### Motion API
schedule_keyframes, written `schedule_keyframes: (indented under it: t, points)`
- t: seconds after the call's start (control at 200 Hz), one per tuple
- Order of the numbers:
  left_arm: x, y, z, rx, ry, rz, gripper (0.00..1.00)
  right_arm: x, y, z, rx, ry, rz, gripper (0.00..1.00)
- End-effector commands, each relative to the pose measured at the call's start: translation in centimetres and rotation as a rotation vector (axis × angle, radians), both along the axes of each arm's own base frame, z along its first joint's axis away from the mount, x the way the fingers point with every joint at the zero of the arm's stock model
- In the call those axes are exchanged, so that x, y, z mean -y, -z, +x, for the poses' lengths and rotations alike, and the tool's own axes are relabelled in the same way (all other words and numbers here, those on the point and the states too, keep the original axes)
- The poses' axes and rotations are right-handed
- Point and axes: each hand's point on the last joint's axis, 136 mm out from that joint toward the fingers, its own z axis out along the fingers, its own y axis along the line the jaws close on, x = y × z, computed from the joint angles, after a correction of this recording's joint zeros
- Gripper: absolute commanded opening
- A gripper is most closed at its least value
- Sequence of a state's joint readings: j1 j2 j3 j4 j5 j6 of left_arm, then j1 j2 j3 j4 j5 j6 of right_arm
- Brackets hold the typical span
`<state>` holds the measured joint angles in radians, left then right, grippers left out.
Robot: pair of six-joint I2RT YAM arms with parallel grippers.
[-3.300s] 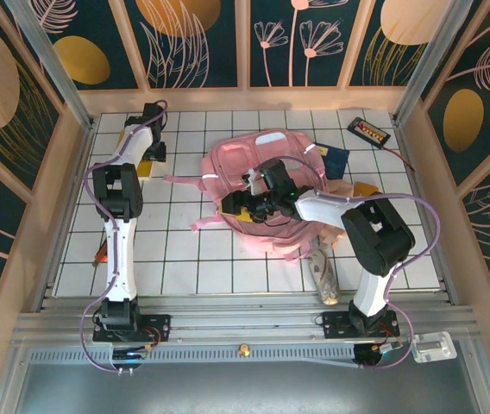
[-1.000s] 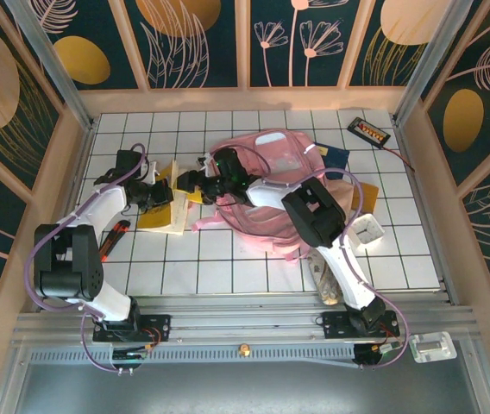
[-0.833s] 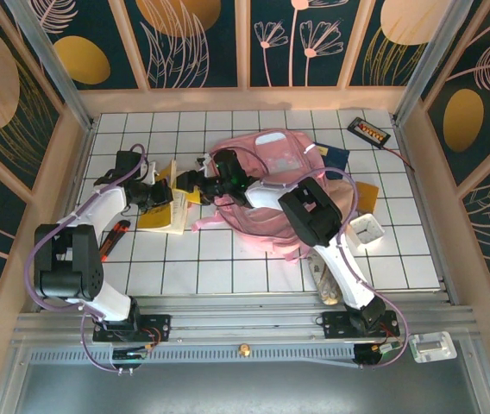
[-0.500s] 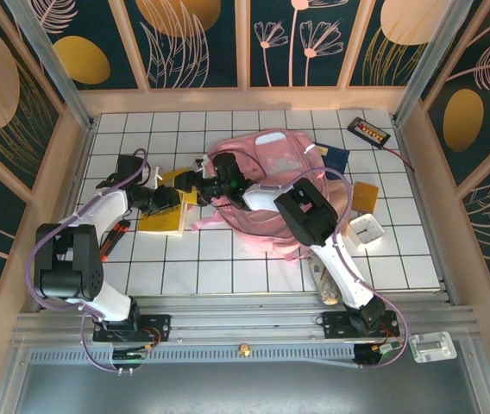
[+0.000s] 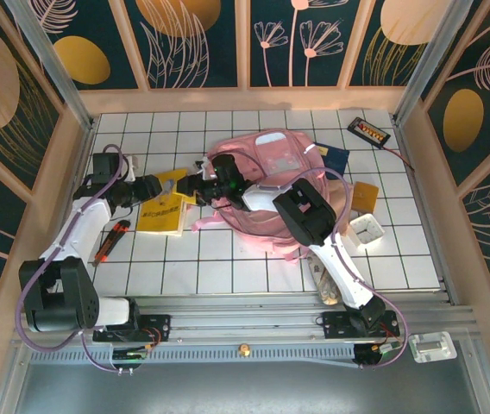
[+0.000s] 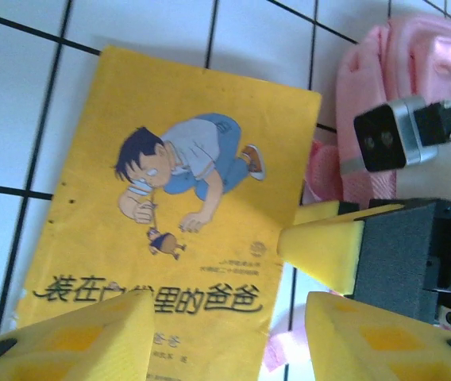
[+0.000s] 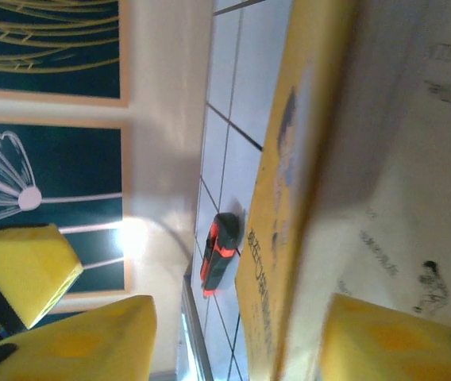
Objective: Pack the student bag
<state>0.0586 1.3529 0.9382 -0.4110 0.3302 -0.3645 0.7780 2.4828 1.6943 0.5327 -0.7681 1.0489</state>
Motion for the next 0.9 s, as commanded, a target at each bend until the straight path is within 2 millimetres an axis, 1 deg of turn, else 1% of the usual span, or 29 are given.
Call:
schedule_keyframes:
  t: [0.0, 0.07, 0.12, 0.2, 0.26, 0.35, 0.48, 0.535, 0.59, 0.671, 0.686, 0.741, 0.746, 0.756, 0.796, 0.836, 0.846, 0.866, 0.876, 0.896]
  points:
    - [-1.1, 1.1, -0.6, -0.021, -0.048, -0.001, 0.52, -0.4, 2.7, 0.1, 0.019, -0.001, -0.049, 0.31]
    - [-1.2, 1.5, -0.9, -0.033, -0.044, -0.007, 0.52, -0.5, 3.0, 0.3, 0.037, 0.003, -0.055, 0.13]
    - [-1.3, 1.6, -1.0, -0.032, -0.042, -0.006, 0.53, -0.6, 2.8, 0.4, 0.054, 0.007, -0.055, 0.0]
    - [-1.7, 1.2, -1.2, -0.023, -0.046, 0.007, 0.54, -0.5, 1.8, 0.5, 0.09, 0.013, -0.039, 0.0]
    - [-2.1, 0.5, -1.1, -0.005, -0.049, 0.022, 0.55, -0.3, 0.2, 0.4, 0.127, 0.011, -0.001, 0.0]
    - [-2.7, -0.6, -1.1, 0.021, -0.063, 0.052, 0.59, 0.0, -4.1, -0.1, 0.21, -0.008, 0.096, 0.0]
    - [-3.2, -3.0, -1.1, 0.087, -0.08, 0.057, 0.67, 1.0, -11.0, -1.3, 0.326, -0.048, 0.232, 0.0]
    - [-3.4, -4.0, -1.2, 0.111, -0.093, 0.06, 0.75, 1.7, -13.8, -1.8, 0.36, -0.061, 0.288, 0.0]
    - [-3.6, -5.7, -1.3, 0.153, -0.106, 0.062, 0.84, 2.7, -16.6, -2.2, 0.385, -0.065, 0.336, 0.0]
    - [-3.6, -8.2, -1.6, 0.22, -0.118, 0.058, 0.97, 4.2, -19.3, -2.7, 0.398, -0.071, 0.373, 0.0]
    - [-3.6, -8.5, -1.6, 0.231, -0.12, 0.056, 0.98, 4.5, -19.9, -2.9, 0.401, -0.072, 0.38, 0.0]
    - [-3.5, -9.6, -1.9, 0.267, -0.121, 0.049, 0.98, 5.8, -21.3, -3.5, 0.412, -0.076, 0.399, 0.0]
    - [-3.5, -10.4, -1.8, 0.286, -0.121, 0.05, 0.98, 5.9, -21.6, -3.6, 0.416, -0.076, 0.403, 0.0]
    - [-3.5, -11.0, -1.7, 0.303, -0.122, 0.048, 0.99, 6.1, -21.7, -3.8, 0.415, -0.077, 0.404, 0.0]
    - [-3.0, -12.0, -1.6, 0.335, -0.111, 0.022, 0.99, 7.0, -22.7, -4.5, 0.424, -0.081, 0.415, 0.0]
    - [-1.9, -12.5, -1.5, 0.356, -0.076, -0.037, 0.99, 7.9, -23.6, -5.2, 0.431, -0.087, 0.418, 0.0]
    - [-1.6, -12.6, -1.5, 0.36, -0.064, -0.059, 0.99, 8.0, -23.5, -5.3, 0.428, -0.09, 0.416, 0.0]
    - [-0.9, -13.2, -1.4, 0.38, -0.041, -0.101, 0.99, 8.5, -24.1, -5.9, 0.435, -0.097, 0.42, 0.0]
    - [-0.5, -12.6, -1.4, 0.372, -0.033, -0.125, 0.99, 8.7, -24.2, -6.1, 0.435, -0.098, 0.42, 0.0]
    - [0.2, -12.5, -1.4, 0.376, -0.01, -0.179, 0.98, 9.1, -24.6, -6.5, 0.44, -0.103, 0.423, 0.0]
